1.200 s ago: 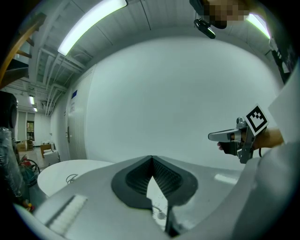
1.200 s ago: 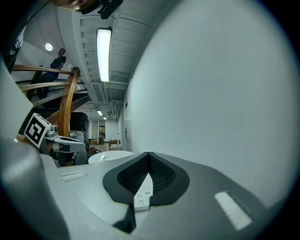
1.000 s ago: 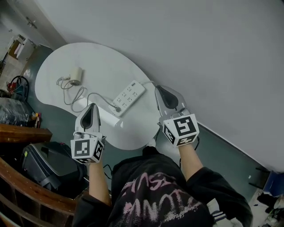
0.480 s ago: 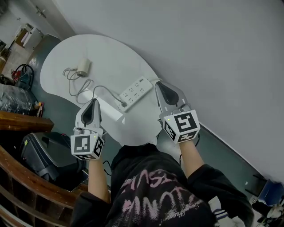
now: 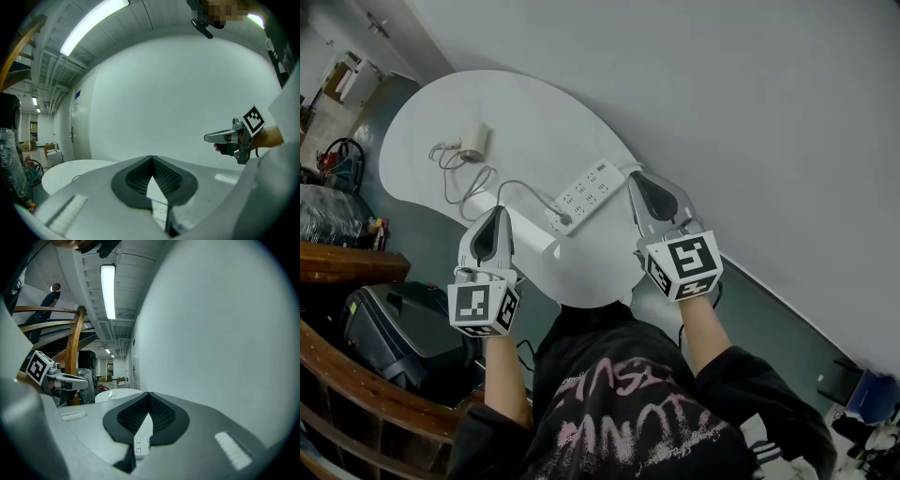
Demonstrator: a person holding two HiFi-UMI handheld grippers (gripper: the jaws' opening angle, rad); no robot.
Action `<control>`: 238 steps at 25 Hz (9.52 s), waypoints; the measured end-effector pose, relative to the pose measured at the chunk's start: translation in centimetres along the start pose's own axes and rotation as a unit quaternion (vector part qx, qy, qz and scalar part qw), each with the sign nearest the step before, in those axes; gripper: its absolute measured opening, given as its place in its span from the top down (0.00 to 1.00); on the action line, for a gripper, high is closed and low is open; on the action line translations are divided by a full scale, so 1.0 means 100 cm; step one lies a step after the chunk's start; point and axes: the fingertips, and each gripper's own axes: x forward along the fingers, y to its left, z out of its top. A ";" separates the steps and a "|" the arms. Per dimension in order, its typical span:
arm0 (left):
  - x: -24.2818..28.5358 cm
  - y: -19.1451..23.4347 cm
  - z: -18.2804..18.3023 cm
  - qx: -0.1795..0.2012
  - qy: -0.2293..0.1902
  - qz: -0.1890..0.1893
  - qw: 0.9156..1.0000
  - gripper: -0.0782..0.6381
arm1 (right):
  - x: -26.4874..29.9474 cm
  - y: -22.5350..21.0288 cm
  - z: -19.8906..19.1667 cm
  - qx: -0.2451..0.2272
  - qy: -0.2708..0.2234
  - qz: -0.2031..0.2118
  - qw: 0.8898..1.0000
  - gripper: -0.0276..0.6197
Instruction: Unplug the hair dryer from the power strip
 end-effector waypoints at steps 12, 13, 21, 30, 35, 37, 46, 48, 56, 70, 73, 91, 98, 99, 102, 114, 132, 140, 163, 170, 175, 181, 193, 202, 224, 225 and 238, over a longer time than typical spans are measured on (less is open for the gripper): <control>0.013 0.014 -0.020 -0.014 0.015 -0.021 1.000 0.89 | 0.018 0.008 -0.019 0.006 0.027 -0.011 1.000 0.94; 0.015 0.014 -0.022 -0.015 0.017 -0.023 0.999 0.89 | 0.019 0.008 -0.021 0.007 0.029 -0.012 0.999 0.94; 0.023 0.013 -0.043 -0.029 0.034 -0.035 0.998 0.89 | 0.026 0.012 -0.040 0.011 0.052 -0.012 0.999 0.94; 0.029 0.009 -0.078 -0.047 0.062 -0.046 0.996 0.89 | 0.031 0.019 -0.076 0.021 0.088 -0.007 0.996 0.94; 0.030 0.004 -0.092 -0.051 0.073 -0.058 0.994 0.89 | 0.030 0.023 -0.090 0.026 0.100 -0.009 0.995 0.94; 0.030 0.002 -0.097 -0.053 0.077 -0.061 0.994 0.89 | 0.031 0.025 -0.092 0.027 0.102 -0.008 0.994 0.94; 0.031 -0.009 -0.121 -0.061 0.098 -0.077 0.990 0.89 | 0.032 0.033 -0.113 0.037 0.119 -0.006 0.992 0.94; 0.031 -0.011 -0.127 -0.062 0.103 -0.082 0.989 0.89 | 0.032 0.034 -0.118 0.040 0.123 -0.007 0.992 0.94; 0.034 -0.018 -0.140 -0.064 0.113 -0.094 0.987 0.89 | 0.036 0.037 -0.126 0.050 0.125 -0.007 0.991 0.94; 0.042 -0.034 -0.145 -0.053 0.135 -0.131 0.981 0.75 | 0.036 0.035 -0.120 0.050 0.120 -0.013 0.991 0.94; 0.047 -0.043 -0.149 -0.051 0.142 -0.145 0.978 0.69 | 0.035 0.031 -0.122 0.049 0.123 -0.017 0.991 0.94; 0.066 -0.066 -0.178 -0.046 0.181 -0.176 0.967 0.66 | 0.023 0.011 -0.131 0.058 0.133 -0.046 0.988 0.94; 0.076 -0.073 -0.192 -0.047 0.196 -0.183 0.962 0.66 | 0.018 0.003 -0.134 0.058 0.140 -0.060 0.987 0.94; 0.078 -0.074 -0.193 -0.048 0.197 -0.184 0.962 0.66 | 0.017 0.001 -0.135 0.058 0.141 -0.062 0.986 0.94; 0.082 -0.076 -0.198 -0.046 0.203 -0.185 0.960 0.66 | 0.014 -0.003 -0.137 0.060 0.144 -0.069 0.985 0.94; 0.089 -0.072 -0.207 -0.028 0.217 -0.173 0.960 0.73 | 0.007 -0.011 -0.142 0.066 0.148 -0.081 0.984 0.94; 0.091 -0.069 -0.208 -0.027 0.217 -0.170 0.961 0.79 | 0.019 -0.004 -0.144 0.061 0.154 -0.065 0.984 0.94; 0.091 -0.070 -0.209 -0.024 0.217 -0.174 0.960 0.79 | 0.035 0.009 -0.147 0.049 0.161 -0.035 0.985 0.94; 0.091 -0.071 -0.209 -0.032 0.217 -0.175 0.960 0.80 | 0.090 0.050 -0.175 0.004 0.213 0.067 0.975 0.86; 0.090 -0.071 -0.209 -0.030 0.217 -0.176 0.960 0.80 | 0.098 0.053 -0.189 -0.012 0.233 0.081 0.969 0.83; 0.091 -0.071 -0.210 -0.032 0.217 -0.177 0.960 0.80 | 0.101 0.054 -0.203 -0.022 0.253 0.087 0.963 0.82; 0.091 -0.071 -0.210 -0.035 0.217 -0.176 0.960 0.80 | 0.104 0.053 -0.212 -0.032 0.266 0.091 0.959 0.81; 0.091 -0.071 -0.211 -0.035 0.217 -0.177 0.959 0.80 | 0.110 0.055 -0.225 -0.039 0.285 0.101 0.952 0.79; 0.091 -0.072 -0.210 -0.034 0.218 -0.180 0.959 0.80 | 0.110 0.056 -0.231 -0.040 0.292 0.101 0.950 0.79; 0.090 -0.071 -0.208 -0.033 0.221 -0.180 0.958 0.81 | 0.110 0.059 -0.232 -0.052 0.301 0.092 0.948 0.77; 0.090 -0.071 -0.208 -0.031 0.221 -0.179 0.958 0.81 | 0.110 0.059 -0.232 -0.052 0.301 0.091 0.948 0.77; 0.089 -0.071 -0.206 -0.020 0.225 -0.172 0.959 0.82 | 0.111 0.060 -0.233 -0.057 0.305 0.085 0.947 0.77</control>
